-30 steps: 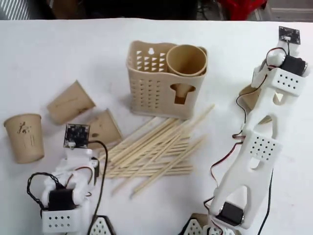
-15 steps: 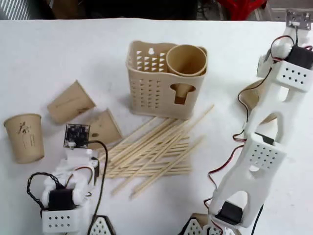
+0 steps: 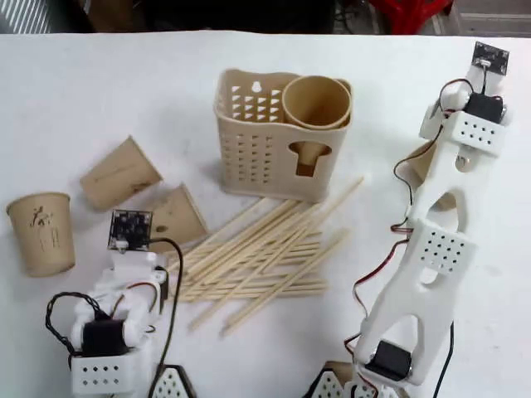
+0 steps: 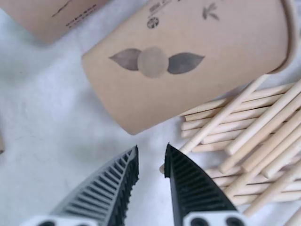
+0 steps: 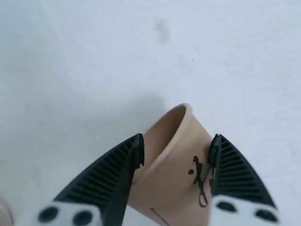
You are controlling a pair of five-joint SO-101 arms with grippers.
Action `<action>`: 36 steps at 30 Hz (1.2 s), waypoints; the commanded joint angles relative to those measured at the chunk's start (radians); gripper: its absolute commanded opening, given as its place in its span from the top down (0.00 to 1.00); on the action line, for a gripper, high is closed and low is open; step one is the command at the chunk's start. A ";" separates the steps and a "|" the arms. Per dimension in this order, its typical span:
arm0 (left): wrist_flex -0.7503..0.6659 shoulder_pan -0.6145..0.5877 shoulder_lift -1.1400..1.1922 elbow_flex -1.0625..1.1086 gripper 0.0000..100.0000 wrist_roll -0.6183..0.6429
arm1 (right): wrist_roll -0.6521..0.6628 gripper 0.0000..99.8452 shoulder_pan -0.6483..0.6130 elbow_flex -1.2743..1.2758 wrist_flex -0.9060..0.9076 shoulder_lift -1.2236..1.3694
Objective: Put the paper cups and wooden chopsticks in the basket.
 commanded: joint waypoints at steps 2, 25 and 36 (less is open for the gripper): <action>0.006 0.007 -0.005 -0.002 0.89 -0.008 | -0.009 0.78 0.041 -0.017 0.051 -0.013; 0.006 0.007 -0.005 -0.002 0.89 -0.008 | 0.244 0.98 0.111 -0.060 0.265 -0.127; 0.006 0.007 -0.005 -0.002 0.89 -0.008 | 0.192 0.98 0.067 0.196 0.266 -0.562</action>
